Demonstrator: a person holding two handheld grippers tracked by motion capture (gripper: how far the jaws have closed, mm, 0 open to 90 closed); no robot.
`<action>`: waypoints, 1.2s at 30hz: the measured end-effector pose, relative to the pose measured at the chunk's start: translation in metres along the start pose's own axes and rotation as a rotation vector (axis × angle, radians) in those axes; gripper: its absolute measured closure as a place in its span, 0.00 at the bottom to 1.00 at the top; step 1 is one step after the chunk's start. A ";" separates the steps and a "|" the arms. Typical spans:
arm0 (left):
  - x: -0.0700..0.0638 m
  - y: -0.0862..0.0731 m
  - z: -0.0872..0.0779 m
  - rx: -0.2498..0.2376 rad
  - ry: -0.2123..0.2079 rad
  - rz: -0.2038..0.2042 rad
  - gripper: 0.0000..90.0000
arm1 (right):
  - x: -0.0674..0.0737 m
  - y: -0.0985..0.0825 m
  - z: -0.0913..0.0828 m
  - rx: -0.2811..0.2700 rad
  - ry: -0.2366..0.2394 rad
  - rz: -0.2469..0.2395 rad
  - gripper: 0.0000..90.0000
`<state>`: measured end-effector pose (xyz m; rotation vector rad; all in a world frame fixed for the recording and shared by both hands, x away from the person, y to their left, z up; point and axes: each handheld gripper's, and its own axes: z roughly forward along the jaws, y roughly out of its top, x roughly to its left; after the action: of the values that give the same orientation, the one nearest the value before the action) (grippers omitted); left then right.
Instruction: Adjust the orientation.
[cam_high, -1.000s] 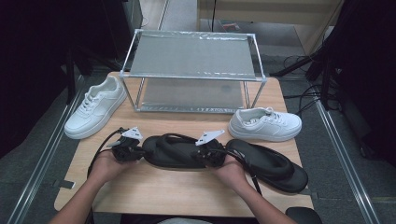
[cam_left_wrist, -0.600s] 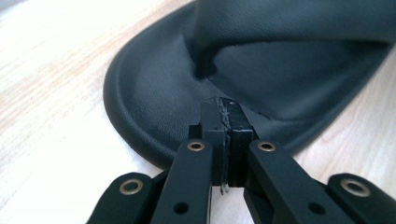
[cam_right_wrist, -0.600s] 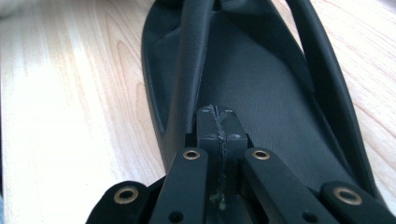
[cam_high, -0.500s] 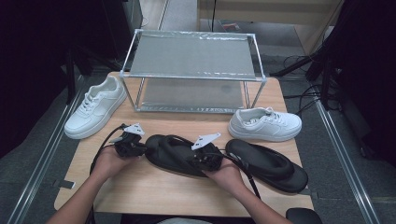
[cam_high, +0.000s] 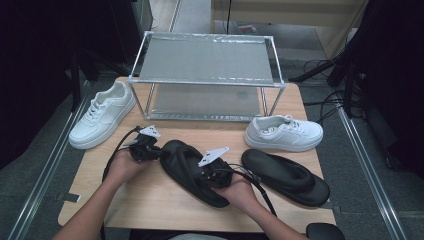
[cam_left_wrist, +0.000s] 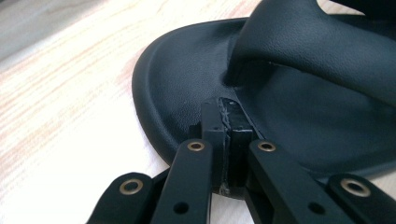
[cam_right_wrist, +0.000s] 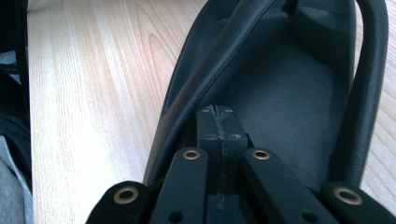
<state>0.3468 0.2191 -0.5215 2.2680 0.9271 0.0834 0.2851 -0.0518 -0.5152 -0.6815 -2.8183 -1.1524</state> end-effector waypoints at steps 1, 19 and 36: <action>0.001 0.000 0.000 0.000 -0.008 -0.005 1.00 | -0.001 0.000 -0.001 -0.005 0.003 0.005 1.00; -0.037 -0.024 -0.023 -0.003 -0.066 0.040 0.98 | -0.035 -0.015 -0.046 -0.075 -0.111 0.117 1.00; -0.046 -0.025 -0.014 0.026 -0.097 0.073 0.99 | -0.038 -0.012 -0.036 -0.039 -0.131 0.097 1.00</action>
<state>0.2933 0.2104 -0.5178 2.3079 0.7997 -0.0063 0.3090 -0.0986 -0.5039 -0.9176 -2.8371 -1.1911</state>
